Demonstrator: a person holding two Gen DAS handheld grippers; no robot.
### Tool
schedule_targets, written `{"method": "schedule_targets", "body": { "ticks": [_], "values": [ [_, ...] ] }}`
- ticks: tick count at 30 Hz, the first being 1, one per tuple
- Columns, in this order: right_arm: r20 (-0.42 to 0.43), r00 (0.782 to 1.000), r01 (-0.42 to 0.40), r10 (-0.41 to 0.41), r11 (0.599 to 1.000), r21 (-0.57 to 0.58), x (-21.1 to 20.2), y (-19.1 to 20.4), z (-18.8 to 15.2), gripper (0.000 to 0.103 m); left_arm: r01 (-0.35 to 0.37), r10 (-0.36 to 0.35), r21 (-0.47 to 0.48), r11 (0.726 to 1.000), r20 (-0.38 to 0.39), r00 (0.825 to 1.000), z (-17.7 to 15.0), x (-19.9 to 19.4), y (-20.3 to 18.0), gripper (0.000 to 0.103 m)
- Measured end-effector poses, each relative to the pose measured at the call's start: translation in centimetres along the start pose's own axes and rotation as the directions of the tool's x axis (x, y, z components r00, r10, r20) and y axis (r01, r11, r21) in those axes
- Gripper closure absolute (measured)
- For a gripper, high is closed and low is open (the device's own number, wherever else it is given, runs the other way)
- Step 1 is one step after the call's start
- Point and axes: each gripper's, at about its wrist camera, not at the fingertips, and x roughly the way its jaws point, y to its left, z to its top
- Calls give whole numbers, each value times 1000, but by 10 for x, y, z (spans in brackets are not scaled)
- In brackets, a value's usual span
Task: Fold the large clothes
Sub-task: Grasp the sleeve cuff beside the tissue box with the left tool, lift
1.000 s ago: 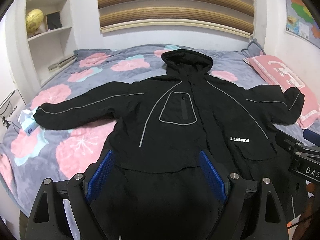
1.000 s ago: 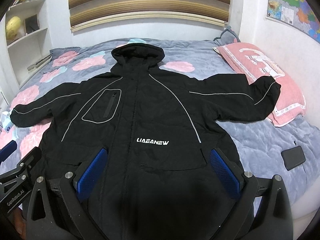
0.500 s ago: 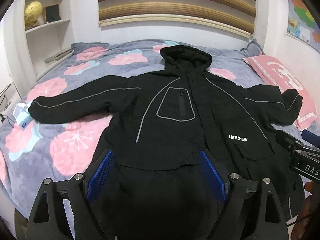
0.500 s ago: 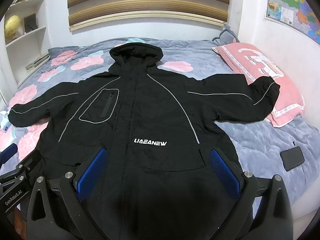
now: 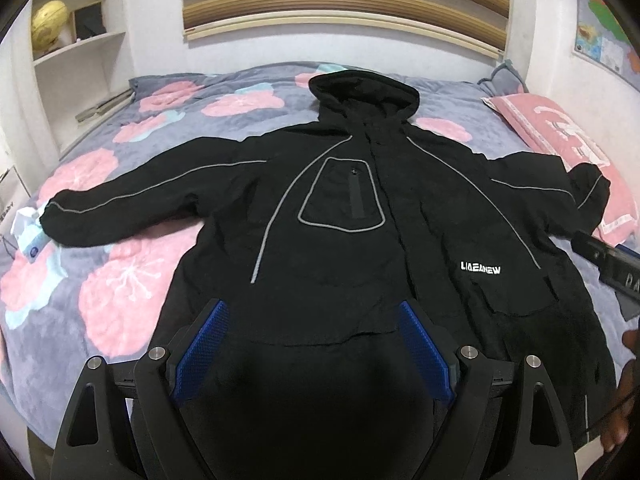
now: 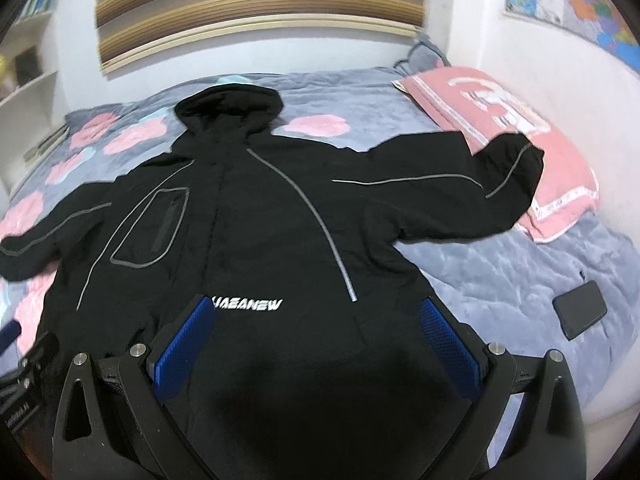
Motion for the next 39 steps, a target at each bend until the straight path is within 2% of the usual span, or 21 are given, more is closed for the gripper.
{"method": "schedule_targets", "body": {
  "ticks": [4, 6, 8, 10, 13, 16, 19, 20, 21, 22, 25, 27, 28, 30, 31, 34, 37, 38, 39],
  "values": [
    [48, 999, -11, 12, 1000, -14, 15, 2, 17, 0, -18, 18, -71, 997, -4, 1000, 12, 12, 28, 15],
    [123, 990, -58, 65, 997, -57, 29, 7, 24, 0, -28, 30, -151, 988, 15, 999, 21, 16, 61, 15],
    [173, 983, -49, 67, 993, -109, 47, 12, 26, 0, -63, 76, -234, 970, 47, 996, 29, 21, 105, 15],
    [146, 986, -68, 86, 990, -124, 68, 15, 30, 0, -128, 154, -298, 946, 67, 986, 36, 24, 149, 15],
    [95, 981, -165, 172, 984, -69, 96, 18, 41, 0, -213, 261, -376, 902, 81, 962, 45, 29, 215, 15],
    [80, 980, -175, 180, 983, -61, 113, 32, 56, 0, -237, 301, -420, 876, 94, 949, 58, 38, 269, 15],
    [79, 982, -161, 171, 980, -121, 132, 52, 64, 0, -277, 357, -465, 841, 90, 930, 67, 53, 315, 15],
    [84, 983, -151, 163, 978, -142, 142, 58, 63, 0, -282, 361, -490, 825, 73, 930, 67, 62, 332, 15],
    [100, 985, -122, 140, 979, -163, 157, 63, 55, 0, -269, 349, -521, 810, 60, 935, 66, 71, 350, 15],
    [100, 989, -91, 110, 981, -171, 169, 66, 46, 0, -241, 324, -571, 785, 47, 945, 62, 83, 372, 15],
    [-19, 999, -49, 46, 983, -175, 213, 73, 27, 0, -214, 305, -695, 686, 8, 952, 45, 111, 421, 16],
    [36, 996, -80, 86, 983, -163, 204, 69, 29, 0, -209, 313, -753, 624, -5, 950, 34, 119, 439, 16],
    [30, 996, -83, 88, 984, -157, 205, 68, 29, 0, -183, 311, -779, 599, 16, 950, 28, 123, 447, 16],
    [6, 996, -92, 94, 984, -154, 210, 67, 29, 0, -143, 302, -795, 589, 52, 952, 26, 128, 451, 16],
    [8, 995, -95, 97, 984, -152, 210, 66, 30, 0, -147, 308, -795, 589, 52, 950, 28, 132, 453, 16],
    [8, 994, -103, 105, 984, -149, 210, 63, 30, 0, -191, 311, -776, 602, 7, 951, 40, 152, 454, 16],
    [6, 994, -107, 110, 983, -146, 213, 62, 32, 0, -226, 304, -786, 575, -51, 951, 44, 173, 462, 18],
    [7, 994, -109, 111, 983, -145, 213, 63, 32, 0, -231, 310, -787, 572, -54, 949, 44, 176, 462, 37],
    [8, 993, -112, 114, 983, -143, 214, 62, 32, 0, -218, 301, -784, 581, -41, 953, 45, 178, 462, 54]
  ]
}}
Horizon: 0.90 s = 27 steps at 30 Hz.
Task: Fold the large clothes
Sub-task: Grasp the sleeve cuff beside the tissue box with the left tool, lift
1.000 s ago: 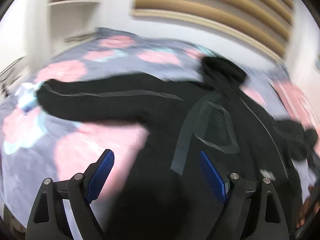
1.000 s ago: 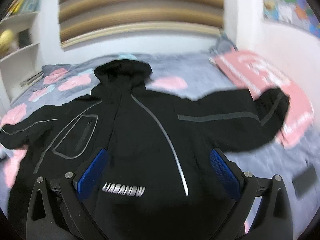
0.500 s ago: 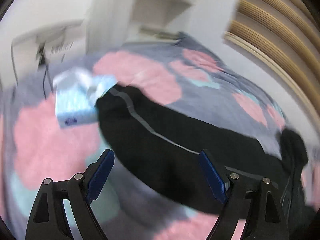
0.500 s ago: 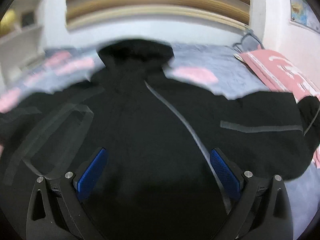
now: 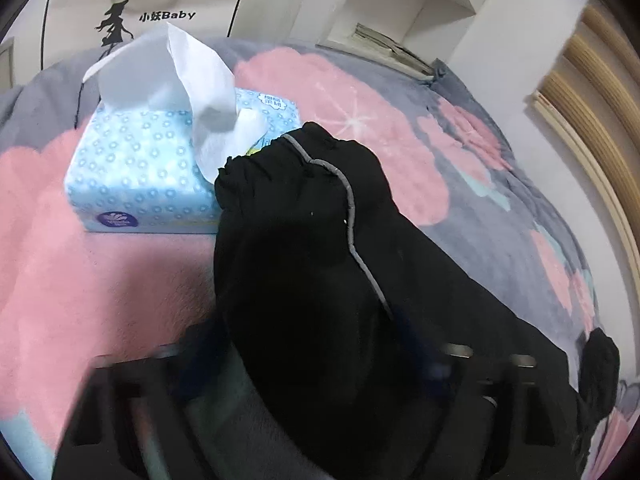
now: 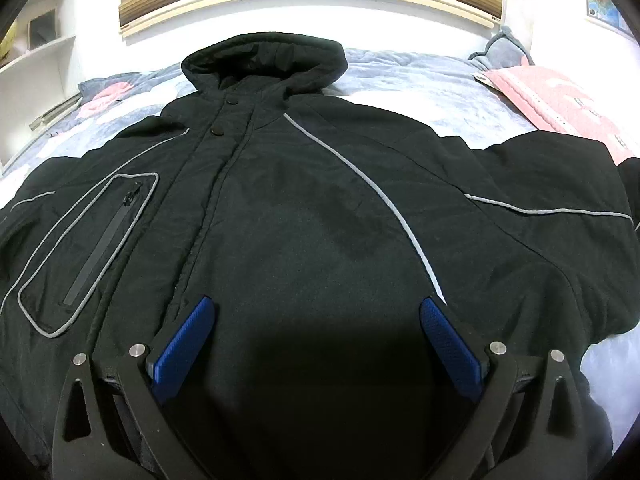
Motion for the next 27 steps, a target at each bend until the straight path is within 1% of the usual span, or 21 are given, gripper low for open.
{"method": "schedule_targets", "body": {
  "ticks": [1, 2, 3, 4, 6, 8, 10, 12, 15, 16, 19, 23, 25, 26, 27],
  "values": [
    [1, 1000, -1, 1, 1000, 2, -1, 1, -1, 0, 30, -30, 13, 999, -7, 1000, 0, 1, -3, 71],
    [1, 1000, -3, 3, 1000, 3, -2, 1, -2, 0, 36, -36, 34, 999, 12, 999, -1, -3, -7, 79],
    [3, 1000, -4, 4, 1000, 4, -2, 0, -1, 0, 43, -45, 60, 997, 32, 998, -2, -9, -10, 83],
    [4, 1000, -6, 6, 1000, 6, -2, 0, -1, 0, 40, -46, 102, 994, 55, 997, -4, -18, -18, 86],
    [6, 1000, -7, 7, 1000, 9, -2, 0, -2, 0, 43, -59, 165, 985, 94, 994, -7, -33, -33, 87],
    [7, 1000, -8, 8, 1000, 10, -2, 0, -1, 0, 80, -109, 226, 971, 123, 986, -12, -56, -50, 88],
    [7, 1000, -8, 8, 1000, 11, -2, 0, -1, 0, 125, -173, 296, 947, 144, 974, -18, -81, -73, 88],
    [8, 1000, -8, 8, 1000, 11, -2, 0, -1, 0, 169, -240, 372, 913, 152, 959, -28, -106, -101, 89],
    [8, 1000, -9, 9, 1000, 12, -2, 0, -1, 0, 222, -324, 494, 841, 131, 937, -49, -137, -149, 89],
    [8, 1000, -10, 10, 1000, 13, -3, 0, -1, 0, 250, -357, 535, 807, 105, 928, -59, -147, -171, 89],
    [7, 1000, -11, 11, 1000, 13, -3, 0, -1, 0, 298, -406, 607, 737, 44, 913, -86, -159, -217, 89],
    [8, 1000, -16, 16, 1000, 19, -4, 0, -1, 0, 363, -445, 693, 623, -68, 893, -136, -167, -277, 89],
    [9, 1000, -19, 18, 1000, 21, -4, -1, -1, 0, 388, -448, 734, 557, -128, 885, -165, -167, -303, 89],
    [9, 1000, -21, 20, 1000, 23, -4, -1, 0, 0, 392, -438, 757, 523, -156, 885, -187, -167, -311, 89],
    [9, 1000, -22, 21, 999, 24, -4, -1, -1, 0, 395, -421, 773, 495, -184, 888, -205, -162, -321, 89]
  ]
}}
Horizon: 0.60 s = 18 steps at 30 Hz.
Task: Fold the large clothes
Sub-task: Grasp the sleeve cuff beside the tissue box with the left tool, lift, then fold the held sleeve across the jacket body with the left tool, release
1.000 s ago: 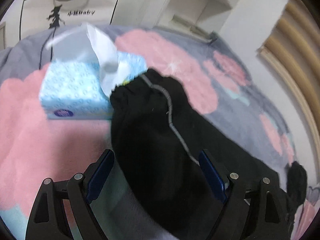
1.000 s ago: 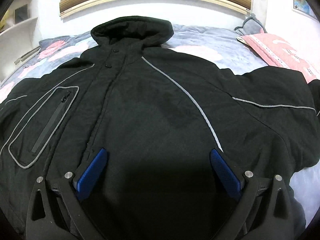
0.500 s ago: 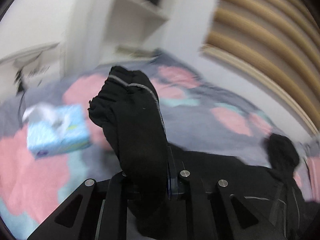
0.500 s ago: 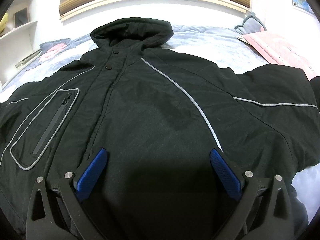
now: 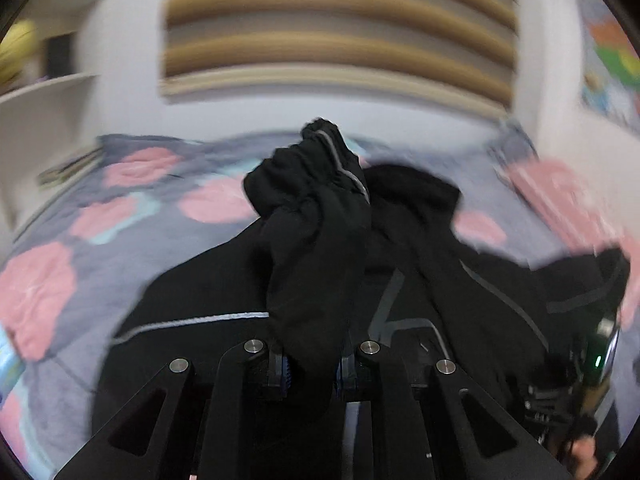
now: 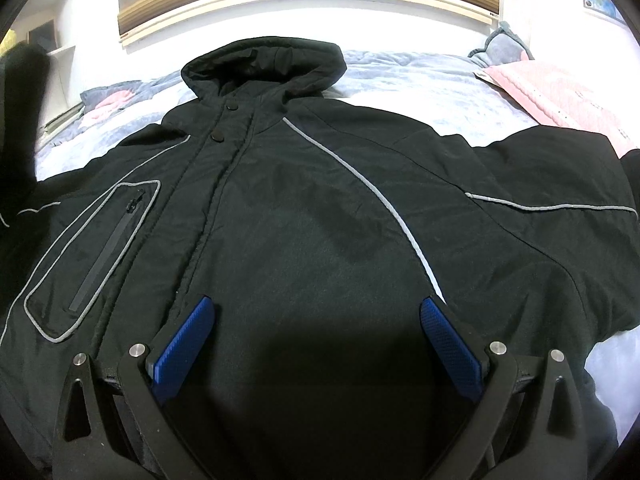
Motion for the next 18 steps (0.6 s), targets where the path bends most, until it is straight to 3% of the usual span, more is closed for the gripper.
{"method": "schedule_targets", "body": {
  "ticks": [3, 4, 6, 8, 11, 15, 18],
  "values": [
    [-1, 1000, -1, 1, 1000, 2, 0, 0, 0, 0, 42, -38, 36, 998, -96, 995, -21, 36, -31, 82],
    [-1, 1000, 0, 0, 1000, 0, 0, 0, 0, 0, 78, -73, 27, 997, -140, 987, -30, 50, -37, 74],
    [-1, 1000, 1, -1, 1000, 0, 0, 0, 0, 0, 156, -158, -27, 987, -254, 954, -51, 80, -43, 54],
    [-6, 1000, 3, -3, 1000, -1, 1, 0, 1, 0, 176, -185, -56, 983, -322, 929, -67, 97, -41, 46],
    [-19, 1000, 7, -7, 1000, -7, 2, 1, 0, 0, 192, -197, -45, 980, -307, 931, -71, 88, -45, 39],
    [-27, 999, 31, -31, 999, -19, -4, 4, 3, 0, 309, -335, -132, 942, -303, 892, -62, 63, -36, 37],
    [0, 998, -63, 63, 997, -39, -28, 17, 14, 0, 361, -389, -153, 920, -251, 886, -57, 29, -22, 37]
  ]
}}
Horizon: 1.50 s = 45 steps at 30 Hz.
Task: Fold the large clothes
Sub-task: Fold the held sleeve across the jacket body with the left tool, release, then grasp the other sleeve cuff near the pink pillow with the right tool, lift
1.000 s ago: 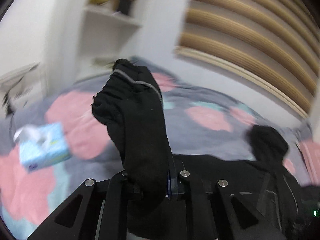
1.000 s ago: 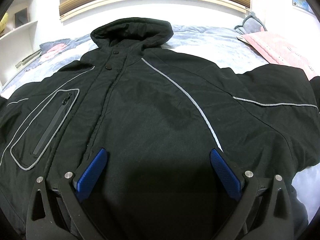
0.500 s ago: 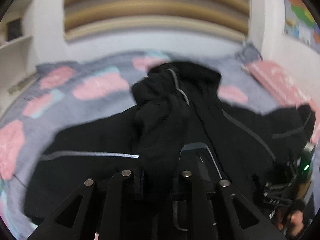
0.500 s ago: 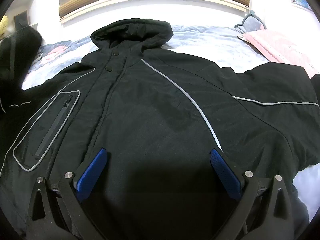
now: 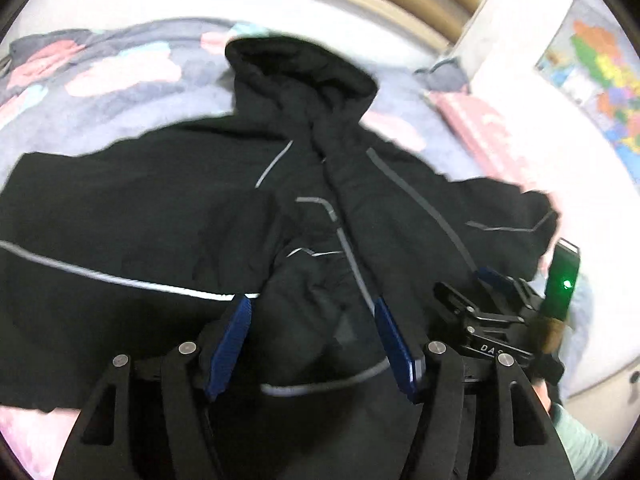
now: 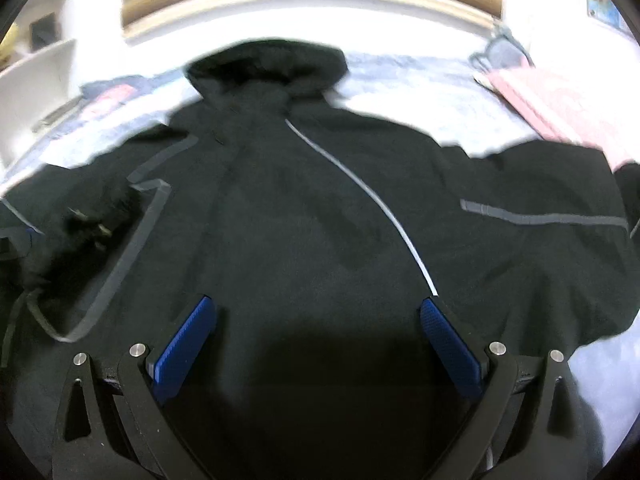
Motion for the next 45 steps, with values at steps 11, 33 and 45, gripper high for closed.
{"method": "schedule_targets", "body": {
  "ticks": [11, 33, 45],
  "values": [
    [-144, 948, -286, 283, 958, 1, 12, 126, 50, 9, -153, 147, 25, 988, 159, 976, -15, -83, 20, 37],
    [48, 997, -56, 53, 997, 57, -37, -1, 111, 73, -239, 235, 12, 971, 132, 963, 30, -60, 17, 37],
    [-167, 979, 135, -114, 983, 122, 54, -84, 34, 70, -278, 277, 69, 958, 26, 961, -7, 74, 12, 35]
  ]
}}
